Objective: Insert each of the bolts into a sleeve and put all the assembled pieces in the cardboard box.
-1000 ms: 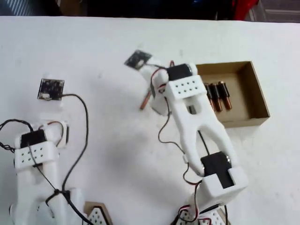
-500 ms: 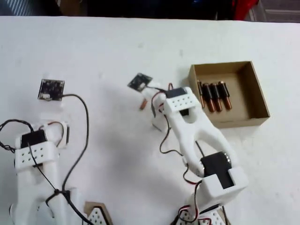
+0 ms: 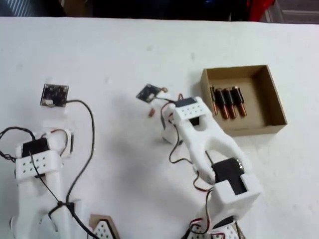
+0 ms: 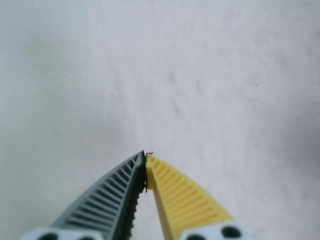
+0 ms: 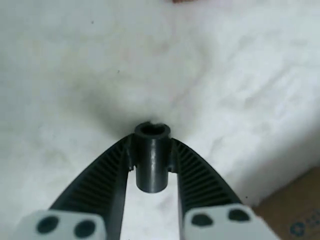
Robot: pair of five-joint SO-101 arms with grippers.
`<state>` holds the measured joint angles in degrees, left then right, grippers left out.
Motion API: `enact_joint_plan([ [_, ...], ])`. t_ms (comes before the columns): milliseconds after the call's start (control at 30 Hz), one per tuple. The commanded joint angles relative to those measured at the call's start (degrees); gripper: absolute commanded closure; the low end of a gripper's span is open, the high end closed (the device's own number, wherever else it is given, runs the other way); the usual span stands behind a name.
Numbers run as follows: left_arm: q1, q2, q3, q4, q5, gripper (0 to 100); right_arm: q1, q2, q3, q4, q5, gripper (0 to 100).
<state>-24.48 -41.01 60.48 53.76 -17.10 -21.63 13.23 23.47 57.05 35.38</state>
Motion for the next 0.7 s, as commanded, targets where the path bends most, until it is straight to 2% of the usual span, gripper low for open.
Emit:
enact_joint_plan([
  [0, 1.10, -2.15, -0.44, -1.41, 0.35, 98, -0.40, 3.30, -1.76, -1.45, -0.18, 97.4],
  [167, 1.19, -2.15, -0.44, -1.41, 0.35, 98, -0.48, 3.47, -2.55, -1.45, -0.18, 89.0],
  [467, 1.19, -2.15, -0.44, -1.41, 0.35, 98, -0.48, 3.56, -2.46, -1.36, -0.09, 88.9],
  [533, 1.19, -2.15, -0.44, -1.41, 0.35, 98, -0.40, 3.74, -2.37, -1.36, -0.09, 89.7],
  [667, 1.19, -2.15, -0.44, -1.41, 0.35, 98, 0.22, 3.38, -2.55, -0.92, -0.53, 98.0],
])
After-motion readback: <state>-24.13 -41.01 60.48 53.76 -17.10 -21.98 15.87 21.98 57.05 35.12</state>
